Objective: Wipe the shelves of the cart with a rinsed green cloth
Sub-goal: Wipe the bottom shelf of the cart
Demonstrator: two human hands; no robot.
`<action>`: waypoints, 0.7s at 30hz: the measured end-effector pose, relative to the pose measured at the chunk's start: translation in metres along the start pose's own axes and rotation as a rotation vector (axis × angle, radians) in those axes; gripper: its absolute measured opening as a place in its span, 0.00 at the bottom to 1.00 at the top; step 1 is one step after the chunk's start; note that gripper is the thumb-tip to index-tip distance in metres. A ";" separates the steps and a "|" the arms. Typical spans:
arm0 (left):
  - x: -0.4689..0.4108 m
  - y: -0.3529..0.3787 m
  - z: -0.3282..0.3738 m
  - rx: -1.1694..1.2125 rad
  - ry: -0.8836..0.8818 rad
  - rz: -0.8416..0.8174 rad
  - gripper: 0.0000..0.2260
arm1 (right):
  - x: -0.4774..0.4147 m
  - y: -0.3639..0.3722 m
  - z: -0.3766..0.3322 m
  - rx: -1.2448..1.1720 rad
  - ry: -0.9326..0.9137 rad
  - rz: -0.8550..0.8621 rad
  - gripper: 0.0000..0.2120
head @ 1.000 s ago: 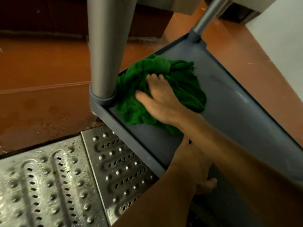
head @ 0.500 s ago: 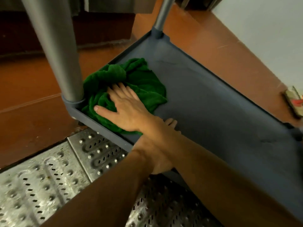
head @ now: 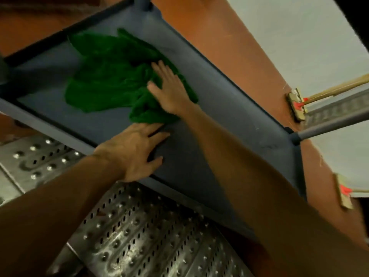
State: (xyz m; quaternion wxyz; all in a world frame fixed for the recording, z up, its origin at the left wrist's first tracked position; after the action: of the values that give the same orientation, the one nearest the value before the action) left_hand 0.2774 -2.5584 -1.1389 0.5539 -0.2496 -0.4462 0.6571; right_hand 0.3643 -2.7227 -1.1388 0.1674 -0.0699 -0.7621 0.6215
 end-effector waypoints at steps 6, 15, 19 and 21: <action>-0.008 -0.002 -0.002 0.025 0.009 0.087 0.38 | 0.064 -0.022 0.141 0.011 0.312 0.025 0.31; -0.003 0.002 0.003 0.011 -0.013 0.048 0.41 | 0.271 -0.016 0.332 0.001 1.009 -0.081 0.39; -0.002 0.003 0.006 0.013 -0.016 0.049 0.41 | 0.358 -0.011 0.359 -0.042 1.256 -0.047 0.35; -0.002 0.003 0.006 0.008 -0.020 0.055 0.41 | 0.383 -0.006 0.369 -0.028 1.319 -0.055 0.35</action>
State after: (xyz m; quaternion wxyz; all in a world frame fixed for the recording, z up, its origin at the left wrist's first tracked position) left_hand 0.2718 -2.5619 -1.1389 0.5321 -0.2531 -0.4421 0.6763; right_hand -0.1195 -2.9447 -1.1317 0.6141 -0.4187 -0.5093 0.4339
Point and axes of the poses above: each hand's wrist, its own x-axis away from the middle knuckle, its own y-axis out of the palm, z = x × y, the point moved 9 cm from there along -x, towards the middle knuckle, and after that the axes turned 5 degrees about -y, right-handed, at the moved point
